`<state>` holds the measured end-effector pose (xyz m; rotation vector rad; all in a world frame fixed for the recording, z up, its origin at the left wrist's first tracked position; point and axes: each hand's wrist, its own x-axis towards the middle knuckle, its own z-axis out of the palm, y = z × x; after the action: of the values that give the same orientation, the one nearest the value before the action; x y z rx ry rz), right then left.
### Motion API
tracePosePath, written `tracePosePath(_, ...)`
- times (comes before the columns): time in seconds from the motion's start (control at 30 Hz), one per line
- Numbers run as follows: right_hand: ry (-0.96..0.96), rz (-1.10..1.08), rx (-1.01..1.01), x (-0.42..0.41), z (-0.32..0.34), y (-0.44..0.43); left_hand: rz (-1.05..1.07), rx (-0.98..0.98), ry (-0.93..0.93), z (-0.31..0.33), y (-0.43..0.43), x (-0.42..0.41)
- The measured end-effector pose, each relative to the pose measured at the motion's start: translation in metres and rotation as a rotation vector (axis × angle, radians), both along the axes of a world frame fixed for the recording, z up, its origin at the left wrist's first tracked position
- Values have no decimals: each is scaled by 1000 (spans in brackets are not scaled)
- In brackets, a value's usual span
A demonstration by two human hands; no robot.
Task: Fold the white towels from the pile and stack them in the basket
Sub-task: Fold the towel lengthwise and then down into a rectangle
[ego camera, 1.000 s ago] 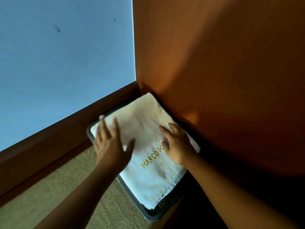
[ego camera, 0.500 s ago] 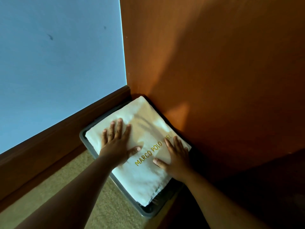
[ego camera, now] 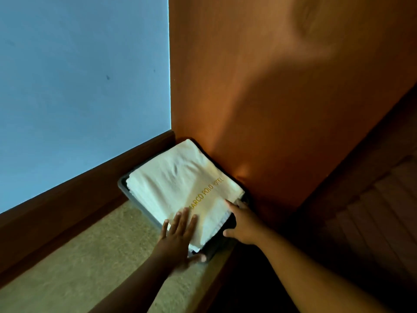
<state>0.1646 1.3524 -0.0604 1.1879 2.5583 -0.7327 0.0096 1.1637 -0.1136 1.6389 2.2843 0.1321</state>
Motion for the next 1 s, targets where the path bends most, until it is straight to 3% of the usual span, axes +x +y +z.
tracePosePath(0.2,130,162,118,-13,80,-18,193,113,32,84,-23,-39)
tracePosePath(0.47,374,229,-23,-9,135,-83,403,210,-36,170,-94,1)
tracePosePath(0.73,436,304,28,29,127,-183,387,65,-32,156,-215,73)
tracePosePath(1.0,444,485,-32,40,137,-299,576,82,-126,164,-372,103)
